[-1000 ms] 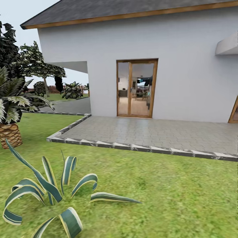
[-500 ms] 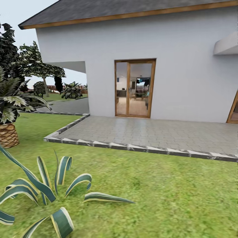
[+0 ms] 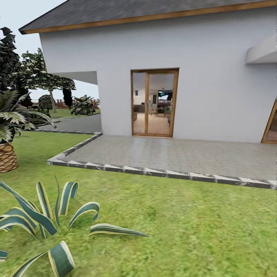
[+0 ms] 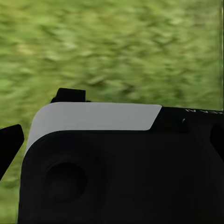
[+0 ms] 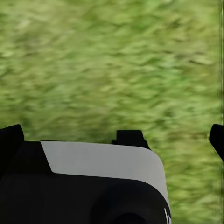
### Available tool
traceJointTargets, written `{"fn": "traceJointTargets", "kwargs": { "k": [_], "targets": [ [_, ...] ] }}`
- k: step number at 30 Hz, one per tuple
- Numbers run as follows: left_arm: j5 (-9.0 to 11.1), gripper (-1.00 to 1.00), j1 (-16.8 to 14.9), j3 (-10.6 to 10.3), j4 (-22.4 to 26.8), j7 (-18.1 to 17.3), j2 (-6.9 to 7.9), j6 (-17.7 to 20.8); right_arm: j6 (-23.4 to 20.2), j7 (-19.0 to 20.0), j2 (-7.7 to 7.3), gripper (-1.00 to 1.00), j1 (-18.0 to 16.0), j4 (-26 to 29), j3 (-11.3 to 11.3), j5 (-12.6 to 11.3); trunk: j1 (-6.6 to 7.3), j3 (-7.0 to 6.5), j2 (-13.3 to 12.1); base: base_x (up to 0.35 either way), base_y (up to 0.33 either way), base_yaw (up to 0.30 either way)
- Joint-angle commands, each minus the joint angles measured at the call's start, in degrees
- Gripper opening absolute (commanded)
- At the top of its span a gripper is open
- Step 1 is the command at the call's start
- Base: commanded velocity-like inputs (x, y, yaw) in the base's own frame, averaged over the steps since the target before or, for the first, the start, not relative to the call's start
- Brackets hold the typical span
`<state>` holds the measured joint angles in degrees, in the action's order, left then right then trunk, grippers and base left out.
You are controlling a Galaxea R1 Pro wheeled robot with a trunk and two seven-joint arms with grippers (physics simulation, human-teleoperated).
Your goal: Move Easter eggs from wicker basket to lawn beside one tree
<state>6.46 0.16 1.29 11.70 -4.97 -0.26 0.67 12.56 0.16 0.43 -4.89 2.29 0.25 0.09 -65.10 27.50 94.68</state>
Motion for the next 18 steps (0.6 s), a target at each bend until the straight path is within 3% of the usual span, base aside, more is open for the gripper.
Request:
{"fn": "traceJointTargets", "kwargs": {
  "k": [1, 9, 18],
  "targets": [
    [0.6, 1.00, 0.0, 0.1, 0.1, -0.2, 0.00, 0.1, 0.2, 0.0, 0.01, 1.00, 0.0, -0.1, 0.0, 0.0, 0.00, 0.05, 0.0, 0.000, -0.246, 0.000],
    [0.6, 1.00, 0.0, 0.1, 0.1, -0.2, 0.16, 0.1, 0.2, 0.0, 0.01, 1.00, 0.0, -0.1, 0.0, 0.0, 0.00, 0.05, 0.0, 0.000, -0.246, -0.017],
    [0.6, 1.00, 0.0, 0.1, 0.1, -0.2, 0.17, 0.0, 0.2, 0.0, -0.05, 1.00, 0.0, 0.0, 0.0, 0.1, 0.00, 0.05, 0.0, 0.000, -0.246, -0.231]
  ]
}}
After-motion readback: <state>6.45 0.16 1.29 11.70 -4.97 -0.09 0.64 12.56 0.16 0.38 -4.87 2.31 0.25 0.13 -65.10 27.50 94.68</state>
